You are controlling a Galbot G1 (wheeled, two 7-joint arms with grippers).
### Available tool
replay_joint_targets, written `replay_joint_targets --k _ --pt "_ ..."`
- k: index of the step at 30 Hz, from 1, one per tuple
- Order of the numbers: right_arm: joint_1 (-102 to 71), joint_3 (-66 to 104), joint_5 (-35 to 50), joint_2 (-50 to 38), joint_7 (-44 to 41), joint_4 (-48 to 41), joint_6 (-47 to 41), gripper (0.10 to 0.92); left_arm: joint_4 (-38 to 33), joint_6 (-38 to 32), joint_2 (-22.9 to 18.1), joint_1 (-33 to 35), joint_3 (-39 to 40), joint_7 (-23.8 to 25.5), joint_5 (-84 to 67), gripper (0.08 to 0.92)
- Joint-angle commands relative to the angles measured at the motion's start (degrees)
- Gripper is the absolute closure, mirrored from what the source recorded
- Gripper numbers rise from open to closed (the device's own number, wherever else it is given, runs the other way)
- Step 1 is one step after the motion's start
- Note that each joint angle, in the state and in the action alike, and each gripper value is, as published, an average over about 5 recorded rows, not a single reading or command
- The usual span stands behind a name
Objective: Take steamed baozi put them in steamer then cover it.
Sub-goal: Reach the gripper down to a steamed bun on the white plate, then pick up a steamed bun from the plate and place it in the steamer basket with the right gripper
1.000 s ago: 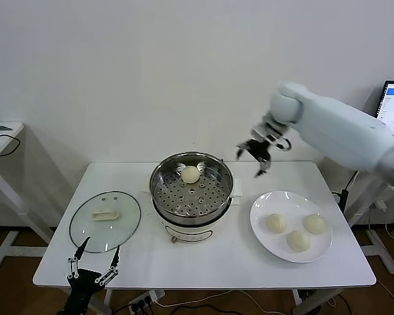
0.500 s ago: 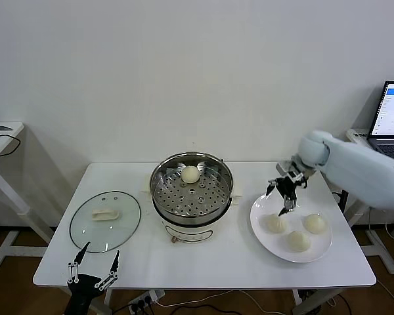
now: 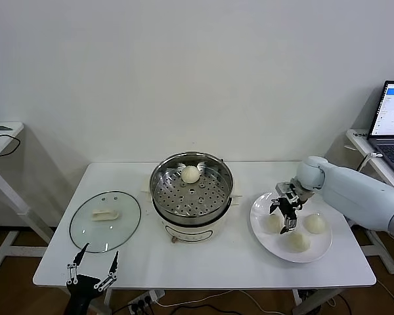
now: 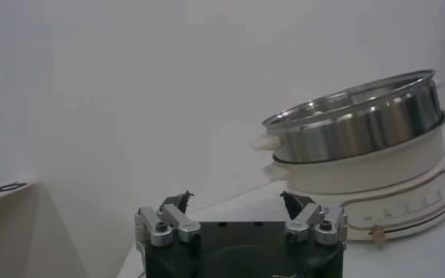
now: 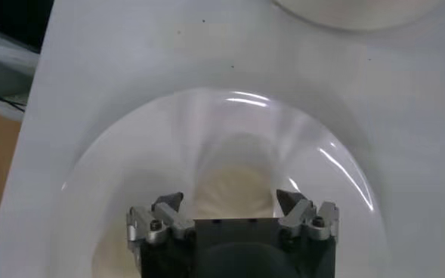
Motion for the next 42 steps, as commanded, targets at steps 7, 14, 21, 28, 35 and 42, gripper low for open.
replay_joint_targets --k 7,14,21,28,35,42 --pt "-1.10 1.23 -2.30 0.50 0.72 -0.60 -0.25 0.334 0.18 -0.48 -0.21 0.33 0.12 -0.03 0.03 0.177" --pt "4.21 1.15 -2.66 -0.88 -1.32 2.78 0.18 0.359 -0.16 -0.47 -0.12 0.18 0.11 -0.04 0.04 0.177" --pt "18.13 0.25 -1.69 2.60 -11.84 4.44 2.90 0.364 -0.36 -0.40 0.33 -0.25 0.25 -0.10 0.03 0.177" --pt "33.29 -7.70 10.33 13.73 -14.75 5.87 -0.52 0.364 -0.73 -0.33 0.48 -0.89 0.33 -0.16 -0.12 0.177" --pt "37.14 -13.85 19.31 26.02 -12.87 5.66 -5.31 0.364 -0.76 -0.47 0.88 -1.67 0.68 -0.25 -0.34 0.177" --pt "33.93 -18.03 20.68 35.66 -8.29 0.81 -7.23 0.367 -0.75 -1.00 1.11 -2.02 0.56 -0.35 -0.45 0.177"
